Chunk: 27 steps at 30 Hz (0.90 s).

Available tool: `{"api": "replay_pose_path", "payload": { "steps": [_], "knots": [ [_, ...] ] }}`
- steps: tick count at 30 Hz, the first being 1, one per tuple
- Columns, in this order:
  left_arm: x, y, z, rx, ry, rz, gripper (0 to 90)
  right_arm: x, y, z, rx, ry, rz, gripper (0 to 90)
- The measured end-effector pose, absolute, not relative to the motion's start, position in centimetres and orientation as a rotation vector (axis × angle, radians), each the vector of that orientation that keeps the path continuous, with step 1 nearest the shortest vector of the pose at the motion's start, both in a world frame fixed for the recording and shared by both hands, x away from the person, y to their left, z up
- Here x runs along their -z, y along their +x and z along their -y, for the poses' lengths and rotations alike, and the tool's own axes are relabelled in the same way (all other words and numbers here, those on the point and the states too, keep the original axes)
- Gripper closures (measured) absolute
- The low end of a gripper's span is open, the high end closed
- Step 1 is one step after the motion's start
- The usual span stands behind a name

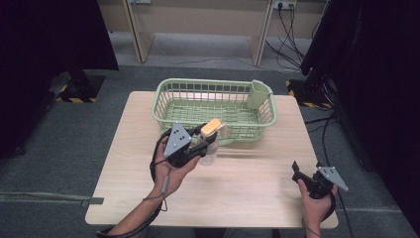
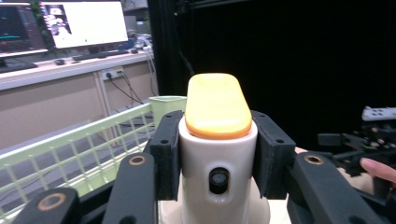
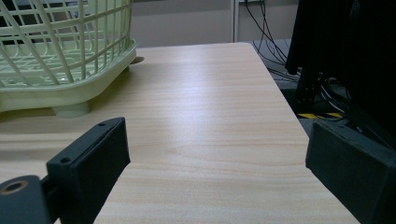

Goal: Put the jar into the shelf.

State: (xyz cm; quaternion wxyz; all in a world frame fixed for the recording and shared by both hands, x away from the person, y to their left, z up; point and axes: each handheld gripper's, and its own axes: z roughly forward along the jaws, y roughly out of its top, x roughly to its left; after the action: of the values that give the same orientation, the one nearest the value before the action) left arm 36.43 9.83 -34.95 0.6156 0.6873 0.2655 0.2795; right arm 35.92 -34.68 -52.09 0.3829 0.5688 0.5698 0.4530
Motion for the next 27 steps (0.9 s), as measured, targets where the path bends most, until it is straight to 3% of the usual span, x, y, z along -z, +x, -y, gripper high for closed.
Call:
{"api": "replay_pose_path", "payload": {
  "steps": [27],
  "knots": [
    [30.8, 42.4, -13.2, -0.788, 1.512, -0.772, 58.0, 52.1, 35.9, 34.7, -1.16, 1.456, -1.452, 6.4]
  ]
}}
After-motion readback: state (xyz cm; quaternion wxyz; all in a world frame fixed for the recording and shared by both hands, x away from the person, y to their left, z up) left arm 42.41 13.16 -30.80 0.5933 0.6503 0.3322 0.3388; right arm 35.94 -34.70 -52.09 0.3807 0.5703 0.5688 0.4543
